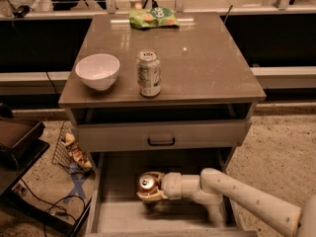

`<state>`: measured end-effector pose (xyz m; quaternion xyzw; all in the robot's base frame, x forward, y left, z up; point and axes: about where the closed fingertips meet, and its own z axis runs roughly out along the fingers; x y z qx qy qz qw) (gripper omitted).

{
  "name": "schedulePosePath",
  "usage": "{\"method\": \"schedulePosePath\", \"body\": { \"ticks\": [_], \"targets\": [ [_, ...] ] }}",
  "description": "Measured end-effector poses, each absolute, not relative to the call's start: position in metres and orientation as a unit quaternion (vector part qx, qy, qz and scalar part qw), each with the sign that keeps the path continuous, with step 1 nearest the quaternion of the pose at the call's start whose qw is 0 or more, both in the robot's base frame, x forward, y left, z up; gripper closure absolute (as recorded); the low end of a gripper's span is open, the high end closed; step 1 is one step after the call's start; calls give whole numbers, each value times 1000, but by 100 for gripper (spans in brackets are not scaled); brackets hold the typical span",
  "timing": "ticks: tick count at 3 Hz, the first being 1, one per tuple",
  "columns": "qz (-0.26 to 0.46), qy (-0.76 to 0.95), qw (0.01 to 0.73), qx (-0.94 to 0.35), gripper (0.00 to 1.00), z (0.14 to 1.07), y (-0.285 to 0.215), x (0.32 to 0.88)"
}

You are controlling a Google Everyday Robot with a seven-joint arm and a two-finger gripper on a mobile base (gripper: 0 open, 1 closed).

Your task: Place coke can into middle drawer

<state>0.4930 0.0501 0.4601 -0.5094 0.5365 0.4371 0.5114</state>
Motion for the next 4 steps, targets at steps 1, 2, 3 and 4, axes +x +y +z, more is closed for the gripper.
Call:
{"method": "schedulePosePath", "body": {
  "ticks": [1, 2, 3, 4],
  "targets": [
    [438, 524, 501, -531, 100, 435, 53, 501],
    [437, 523, 501, -533, 100, 434, 53, 504],
    [439, 522, 501, -533, 87, 434, 55, 503],
    [440, 521, 500, -533, 62, 434, 57, 502]
  ]
}}
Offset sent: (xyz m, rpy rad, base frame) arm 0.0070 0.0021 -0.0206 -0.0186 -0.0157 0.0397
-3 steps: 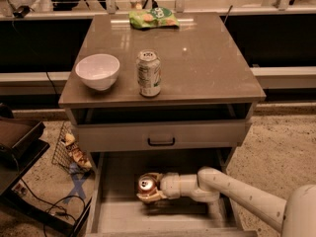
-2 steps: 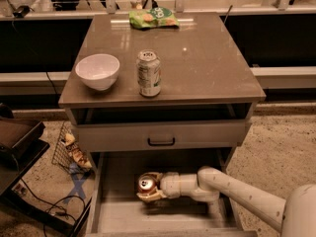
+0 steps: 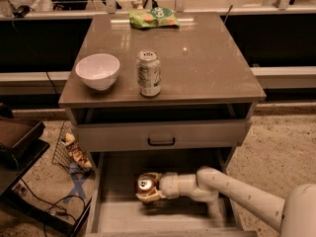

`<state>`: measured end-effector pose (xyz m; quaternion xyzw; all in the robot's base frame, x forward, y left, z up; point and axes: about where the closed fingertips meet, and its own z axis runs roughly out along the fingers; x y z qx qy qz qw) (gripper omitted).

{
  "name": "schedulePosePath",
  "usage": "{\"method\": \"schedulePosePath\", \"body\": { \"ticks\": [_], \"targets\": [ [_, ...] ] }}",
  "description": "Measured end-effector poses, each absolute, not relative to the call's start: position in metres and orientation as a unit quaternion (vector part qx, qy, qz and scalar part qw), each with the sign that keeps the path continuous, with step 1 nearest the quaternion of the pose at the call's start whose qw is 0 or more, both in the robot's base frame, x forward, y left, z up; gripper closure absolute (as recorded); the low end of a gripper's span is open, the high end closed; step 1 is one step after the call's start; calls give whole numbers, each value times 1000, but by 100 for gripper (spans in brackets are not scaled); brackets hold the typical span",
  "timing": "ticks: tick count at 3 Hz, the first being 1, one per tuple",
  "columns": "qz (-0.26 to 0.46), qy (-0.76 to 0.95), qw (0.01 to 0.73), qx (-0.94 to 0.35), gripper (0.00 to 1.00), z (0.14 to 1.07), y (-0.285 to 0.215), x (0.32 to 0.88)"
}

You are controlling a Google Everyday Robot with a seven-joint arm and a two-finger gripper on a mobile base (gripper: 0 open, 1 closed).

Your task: Place coke can into middle drawer

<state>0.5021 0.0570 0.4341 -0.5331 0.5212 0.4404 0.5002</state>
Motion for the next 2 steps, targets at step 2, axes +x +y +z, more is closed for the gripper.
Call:
{"method": "schedulePosePath", "body": {
  "ticks": [2],
  "targets": [
    [444, 519, 499, -534, 16, 435, 61, 501]
  ]
}}
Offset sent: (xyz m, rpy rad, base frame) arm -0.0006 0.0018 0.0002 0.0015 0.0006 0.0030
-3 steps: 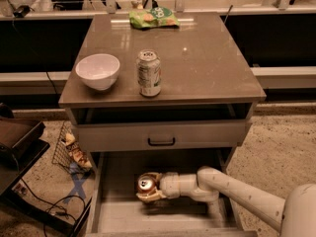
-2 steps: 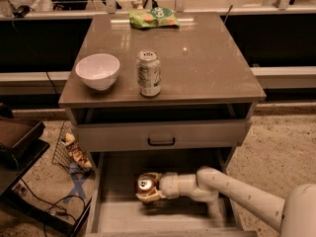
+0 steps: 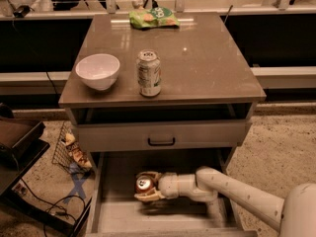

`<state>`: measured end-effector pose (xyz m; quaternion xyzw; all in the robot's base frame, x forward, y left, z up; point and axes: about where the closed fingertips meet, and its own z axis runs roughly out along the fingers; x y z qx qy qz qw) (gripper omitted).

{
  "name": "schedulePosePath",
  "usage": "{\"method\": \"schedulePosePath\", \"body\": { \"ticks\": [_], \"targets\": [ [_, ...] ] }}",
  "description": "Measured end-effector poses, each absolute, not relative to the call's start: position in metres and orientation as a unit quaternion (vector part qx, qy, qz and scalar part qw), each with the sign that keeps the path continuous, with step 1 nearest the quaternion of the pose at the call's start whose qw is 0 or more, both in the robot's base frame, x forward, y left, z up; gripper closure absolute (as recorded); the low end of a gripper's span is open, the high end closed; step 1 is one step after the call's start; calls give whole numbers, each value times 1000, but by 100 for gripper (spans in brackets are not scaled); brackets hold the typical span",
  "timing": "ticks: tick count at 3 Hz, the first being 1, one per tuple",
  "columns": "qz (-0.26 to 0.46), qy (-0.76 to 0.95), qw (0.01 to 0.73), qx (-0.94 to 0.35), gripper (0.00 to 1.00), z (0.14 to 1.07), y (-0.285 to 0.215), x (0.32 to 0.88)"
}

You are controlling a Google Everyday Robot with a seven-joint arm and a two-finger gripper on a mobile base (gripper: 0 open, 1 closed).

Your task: Place coke can into middle drawer

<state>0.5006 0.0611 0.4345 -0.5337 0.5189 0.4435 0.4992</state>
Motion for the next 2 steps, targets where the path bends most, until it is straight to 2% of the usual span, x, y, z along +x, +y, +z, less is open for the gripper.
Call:
{"method": "schedulePosePath", "body": {
  "ticks": [1, 2],
  "targets": [
    [445, 518, 499, -534, 0, 435, 63, 500],
    [445, 518, 499, -534, 0, 435, 63, 500]
  ]
}}
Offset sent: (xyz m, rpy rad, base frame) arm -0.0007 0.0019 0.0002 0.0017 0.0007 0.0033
